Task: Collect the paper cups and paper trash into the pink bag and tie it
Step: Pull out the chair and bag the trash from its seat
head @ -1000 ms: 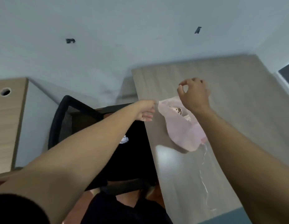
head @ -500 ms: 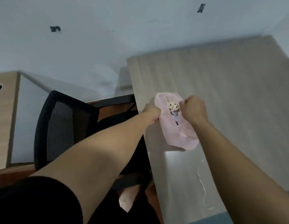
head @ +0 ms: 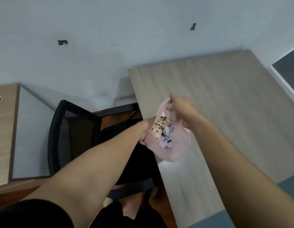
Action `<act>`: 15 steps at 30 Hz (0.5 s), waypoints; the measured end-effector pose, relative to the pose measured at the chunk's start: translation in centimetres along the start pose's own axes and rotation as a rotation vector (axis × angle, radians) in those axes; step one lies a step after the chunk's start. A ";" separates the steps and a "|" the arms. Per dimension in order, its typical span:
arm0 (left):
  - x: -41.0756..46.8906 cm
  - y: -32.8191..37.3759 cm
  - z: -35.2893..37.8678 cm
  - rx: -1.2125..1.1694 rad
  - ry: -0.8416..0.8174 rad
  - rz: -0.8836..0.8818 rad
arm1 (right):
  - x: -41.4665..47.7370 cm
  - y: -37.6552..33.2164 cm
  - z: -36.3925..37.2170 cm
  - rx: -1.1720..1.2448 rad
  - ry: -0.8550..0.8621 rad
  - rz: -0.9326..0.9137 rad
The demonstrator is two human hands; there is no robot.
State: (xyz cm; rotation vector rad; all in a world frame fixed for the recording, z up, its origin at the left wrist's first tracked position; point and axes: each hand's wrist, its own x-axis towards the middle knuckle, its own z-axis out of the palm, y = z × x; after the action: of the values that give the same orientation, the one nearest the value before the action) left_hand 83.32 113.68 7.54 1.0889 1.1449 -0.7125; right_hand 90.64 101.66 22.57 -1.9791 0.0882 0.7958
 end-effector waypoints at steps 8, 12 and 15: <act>-2.3 -7.2 -7.6 -0.125 0.246 0.286 | -4.5 -1.7 2.5 0.281 -0.144 0.046; -4.0 -9.3 -12.0 -0.105 0.271 0.402 | -5.0 0.1 4.0 0.194 -0.135 0.045; -6.6 -10.8 -13.7 -0.071 0.241 0.427 | -5.3 2.5 5.0 0.056 -0.125 0.054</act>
State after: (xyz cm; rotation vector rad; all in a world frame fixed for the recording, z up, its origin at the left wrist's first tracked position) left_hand 66.97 122.30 10.10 1.3290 1.0785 -0.2091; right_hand 83.09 103.03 22.01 -1.8770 0.0894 0.9399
